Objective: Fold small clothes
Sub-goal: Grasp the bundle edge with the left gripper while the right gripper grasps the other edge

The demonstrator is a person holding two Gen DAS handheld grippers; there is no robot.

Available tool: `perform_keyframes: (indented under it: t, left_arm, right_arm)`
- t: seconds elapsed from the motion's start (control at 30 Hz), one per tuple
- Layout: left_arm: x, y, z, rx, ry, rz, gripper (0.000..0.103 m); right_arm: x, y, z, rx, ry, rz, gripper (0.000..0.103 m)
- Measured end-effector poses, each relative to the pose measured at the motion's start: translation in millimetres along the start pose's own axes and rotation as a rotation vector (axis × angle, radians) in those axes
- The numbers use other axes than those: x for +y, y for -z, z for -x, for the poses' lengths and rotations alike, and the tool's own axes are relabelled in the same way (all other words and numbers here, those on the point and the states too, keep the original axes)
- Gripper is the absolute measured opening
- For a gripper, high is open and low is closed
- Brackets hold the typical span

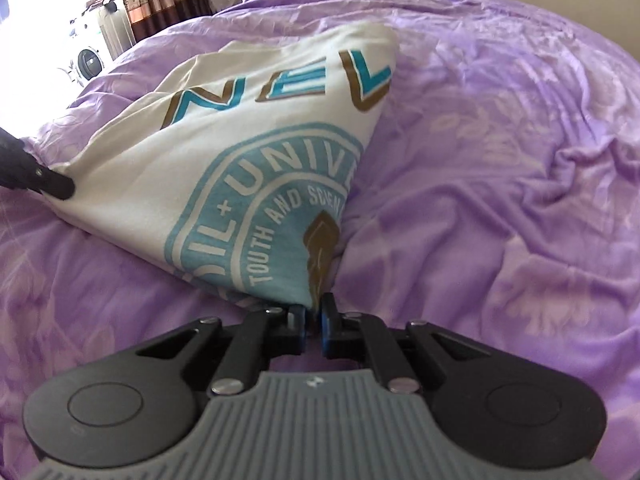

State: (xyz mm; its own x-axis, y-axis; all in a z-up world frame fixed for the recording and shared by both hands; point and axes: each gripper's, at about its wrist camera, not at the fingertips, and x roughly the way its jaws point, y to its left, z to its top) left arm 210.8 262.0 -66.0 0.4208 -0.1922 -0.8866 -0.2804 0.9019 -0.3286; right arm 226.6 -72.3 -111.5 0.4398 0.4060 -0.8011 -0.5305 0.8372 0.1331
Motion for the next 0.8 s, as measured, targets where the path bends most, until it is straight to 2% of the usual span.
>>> perform_keyframes:
  t: [0.2, 0.33, 0.4, 0.5, 0.6, 0.7, 0.8]
  left_arm:
    - [0.9, -3.3, -13.2, 0.034, -0.020, -0.002, 0.011]
    - [0.9, -4.0, -10.1, 0.067, -0.043, -0.029, 0.020]
    - [-2.5, -4.6, -5.4, 0.095, -0.080, -0.076, 0.026]
    - [-13.4, -1.4, 10.2, 0.118, -0.150, -0.202, 0.028]
    - [-25.5, -6.8, 32.8, 0.094, -0.173, -0.284, 0.028]
    - [-34.7, -16.2, 51.1, 0.035, -0.183, -0.330, 0.029]
    - [-42.4, -25.7, 59.0, -0.027, -0.146, -0.341, 0.029]
  right_arm:
    - [-5.5, 6.2, -0.6, 0.024, -0.023, -0.028, 0.000]
    - [-9.3, 7.2, 4.9, 0.046, -0.028, -0.039, 0.000]
    - [-10.0, 9.1, 10.5, 0.064, -0.021, -0.031, 0.000]
    - [-14.9, 10.5, 21.8, 0.062, 0.005, -0.023, 0.000]
    - [-20.6, 4.2, 32.6, 0.022, 0.006, -0.041, 0.000]
    - [-23.0, -8.3, 40.7, -0.037, 0.006, -0.054, 0.002]
    - [-22.3, -21.7, 45.9, -0.088, -0.008, -0.052, 0.002]
